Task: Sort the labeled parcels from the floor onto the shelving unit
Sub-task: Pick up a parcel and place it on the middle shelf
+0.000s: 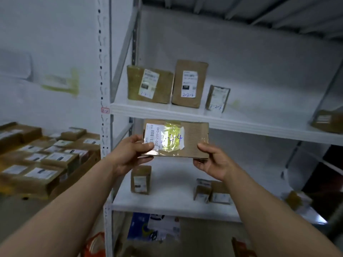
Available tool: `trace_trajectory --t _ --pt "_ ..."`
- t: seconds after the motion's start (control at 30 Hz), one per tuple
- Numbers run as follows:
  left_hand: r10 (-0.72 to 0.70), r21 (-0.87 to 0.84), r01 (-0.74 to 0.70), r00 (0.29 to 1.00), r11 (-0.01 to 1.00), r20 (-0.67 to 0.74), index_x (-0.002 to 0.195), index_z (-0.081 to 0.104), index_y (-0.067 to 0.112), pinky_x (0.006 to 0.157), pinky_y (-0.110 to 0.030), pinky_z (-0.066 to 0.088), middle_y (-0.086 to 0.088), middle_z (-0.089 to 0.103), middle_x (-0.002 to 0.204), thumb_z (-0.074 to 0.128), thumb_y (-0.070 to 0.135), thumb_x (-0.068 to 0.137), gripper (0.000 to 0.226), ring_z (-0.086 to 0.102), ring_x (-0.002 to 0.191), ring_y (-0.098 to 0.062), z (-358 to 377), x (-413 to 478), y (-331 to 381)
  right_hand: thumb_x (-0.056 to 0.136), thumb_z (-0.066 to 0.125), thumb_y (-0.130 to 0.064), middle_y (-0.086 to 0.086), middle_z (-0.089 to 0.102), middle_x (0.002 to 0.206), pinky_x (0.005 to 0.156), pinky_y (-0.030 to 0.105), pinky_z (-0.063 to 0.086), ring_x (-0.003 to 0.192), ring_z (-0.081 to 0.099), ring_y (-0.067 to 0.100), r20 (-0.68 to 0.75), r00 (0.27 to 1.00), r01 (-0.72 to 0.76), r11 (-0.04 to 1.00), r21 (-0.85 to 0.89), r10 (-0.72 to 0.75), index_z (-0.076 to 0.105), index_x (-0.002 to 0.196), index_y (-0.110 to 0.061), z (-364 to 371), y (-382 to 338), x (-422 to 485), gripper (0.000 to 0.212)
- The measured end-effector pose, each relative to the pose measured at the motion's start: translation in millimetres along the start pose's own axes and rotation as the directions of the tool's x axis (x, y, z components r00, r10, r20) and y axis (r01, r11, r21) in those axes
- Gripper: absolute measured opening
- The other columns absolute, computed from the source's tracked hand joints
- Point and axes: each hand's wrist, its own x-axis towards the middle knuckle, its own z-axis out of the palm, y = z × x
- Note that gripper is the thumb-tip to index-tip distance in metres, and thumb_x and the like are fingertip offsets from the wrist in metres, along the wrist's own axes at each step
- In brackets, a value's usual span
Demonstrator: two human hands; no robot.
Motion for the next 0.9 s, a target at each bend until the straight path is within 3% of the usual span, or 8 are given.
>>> trace_trajectory --t 0.07,0.23,0.37,0.53,0.67,0.77,0.9 --pt "0.035 0.03 -0.035 0.999 0.999 0.0 0.104 0.055 0.011 0.068 -0.031 0.06 -0.011 0.074 0.111 0.071 0.004 0.084 0.026 0.073 0.092 -0.022 22.0 16.2 14.8 0.072 0.075 -0.013 0.001 0.074 0.095 0.072 0.031 0.054 0.079 0.07 0.014 -0.044 0.996 0.077 0.997 0.023 -0.076 0.07 0.103 -0.022 -5.5 -22.1 -2.7 0.032" --pt "0.096 0.124 -0.088 0.994 0.988 -0.06 0.114 0.059 0.012 0.065 -0.028 0.058 -0.005 0.076 0.104 0.074 0.008 0.084 0.034 0.072 0.092 -0.019 69.2 57.6 37.0 0.074 0.077 -0.023 -0.001 0.075 0.095 0.063 0.025 0.054 0.077 0.07 0.012 -0.114 0.965 0.235 0.972 -0.01 -0.235 0.067 0.105 -0.024 -22.8 -67.4 4.2 0.032" --pt "0.139 0.188 -0.12 0.986 0.975 -0.09 0.111 0.064 0.011 0.068 -0.029 0.06 -0.004 0.076 0.1 0.072 0.008 0.086 0.026 0.069 0.083 -0.017 102.6 98.8 41.1 0.085 0.073 -0.021 -0.001 0.075 0.093 0.062 0.026 0.054 0.073 0.07 0.011 -0.158 0.941 0.29 0.953 -0.088 -0.301 0.065 0.109 -0.024 -52.1 -99.5 21.4 0.025" --pt "0.262 0.326 -0.227 0.963 0.918 -0.068 0.108 0.071 0.013 0.071 -0.029 0.052 0.01 0.075 0.08 0.068 0.003 0.089 0.022 0.066 0.074 -0.011 168.4 164.6 45.7 0.092 0.067 -0.014 -0.001 0.075 0.097 0.066 0.03 0.057 0.08 0.071 0.012 -0.195 0.908 0.349 0.928 -0.133 -0.37 0.064 0.116 -0.022 -115.0 -152.8 47.1 0.026" --pt "0.372 0.418 -0.329 0.928 0.847 -0.022 0.12 0.059 0.004 0.073 -0.035 0.051 0.006 0.065 0.076 0.067 0.002 0.089 0.033 0.061 0.073 -0.019 230.2 215.9 40.9 0.096 0.063 -0.014 -0.003 0.076 0.093 0.064 0.028 0.054 0.074 0.071 0.011 -0.275 0.869 0.381 0.911 -0.156 -0.41 0.063 0.116 -0.023 -168.6 -197.5 67.7 0.022" --pt "0.415 0.47 -0.35 0.909 0.811 -0.04 0.131 0.044 0.014 0.085 -0.044 0.056 -0.005 0.067 0.096 0.065 0.004 0.089 0.047 0.067 0.086 -0.023 279.1 259.9 31.6 0.098 0.062 -0.017 -0.003 0.077 0.089 0.065 0.029 0.053 0.072 0.071 0.012 -0.325 0.847 0.383 0.907 -0.174 -0.42 0.063 0.115 -0.026 -214.8 -229.4 86.3 0.02" --pt "0.445 0.6 -0.34 0.895 0.724 -0.03 0.127 0.047 0.017 0.087 -0.044 0.055 -0.006 0.069 0.109 0.059 0.004 0.086 0.044 0.067 0.098 -0.025 334.5 317.3 13.0 0.1 0.059 -0.018 -0.003 0.074 0.103 0.074 0.032 0.055 0.09 0.069 0.015 -0.376 0.81 0.35 0.886 -0.304 -0.449 0.061 0.123 -0.026 -274.6 -265.6 112.1 0.024"
